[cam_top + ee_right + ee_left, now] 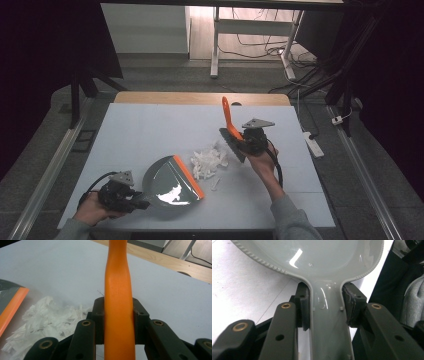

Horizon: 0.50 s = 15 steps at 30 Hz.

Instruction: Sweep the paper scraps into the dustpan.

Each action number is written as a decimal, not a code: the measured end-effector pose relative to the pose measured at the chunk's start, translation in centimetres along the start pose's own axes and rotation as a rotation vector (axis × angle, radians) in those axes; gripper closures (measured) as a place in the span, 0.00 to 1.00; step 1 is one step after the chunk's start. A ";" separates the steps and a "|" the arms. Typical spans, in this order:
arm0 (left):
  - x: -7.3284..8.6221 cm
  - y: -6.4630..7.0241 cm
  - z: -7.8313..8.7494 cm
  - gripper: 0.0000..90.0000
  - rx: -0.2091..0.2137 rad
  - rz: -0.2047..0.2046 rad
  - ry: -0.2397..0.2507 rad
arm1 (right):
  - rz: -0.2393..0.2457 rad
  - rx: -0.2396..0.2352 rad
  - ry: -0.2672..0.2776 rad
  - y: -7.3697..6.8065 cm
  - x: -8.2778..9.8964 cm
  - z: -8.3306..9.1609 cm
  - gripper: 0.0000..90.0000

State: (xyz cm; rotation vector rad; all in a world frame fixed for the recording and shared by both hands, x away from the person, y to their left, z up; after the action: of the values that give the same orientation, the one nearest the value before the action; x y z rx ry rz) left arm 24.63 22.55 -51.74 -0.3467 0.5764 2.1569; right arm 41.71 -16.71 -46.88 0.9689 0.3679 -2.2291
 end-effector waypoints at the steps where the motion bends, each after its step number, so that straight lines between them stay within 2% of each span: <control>1: -0.1 0.0 -0.1 0.68 0.001 0.002 -0.004 | 0.000 0.004 -0.004 0.0 0.0 -0.1 0.78; 15: -0.6 -0.3 -0.8 0.68 0.023 0.018 -0.034 | 0.012 0.020 -0.042 -0.2 -0.7 -2.1 0.78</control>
State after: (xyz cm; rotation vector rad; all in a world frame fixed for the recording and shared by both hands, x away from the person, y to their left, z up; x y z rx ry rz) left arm 25.28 21.85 -52.24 -0.2929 0.5870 2.1680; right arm 43.05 -15.16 -47.80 0.9308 0.3204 -2.2424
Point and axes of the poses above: each handheld gripper's, and its own axes: z roughly backward along the jaws, x roughly out of its underside, y roughly to its right, the point moved 1 cm from there along -z, roughly forward along the jaws, and after that the axes turned 8 degrees about -y, right-handed, at the moved point
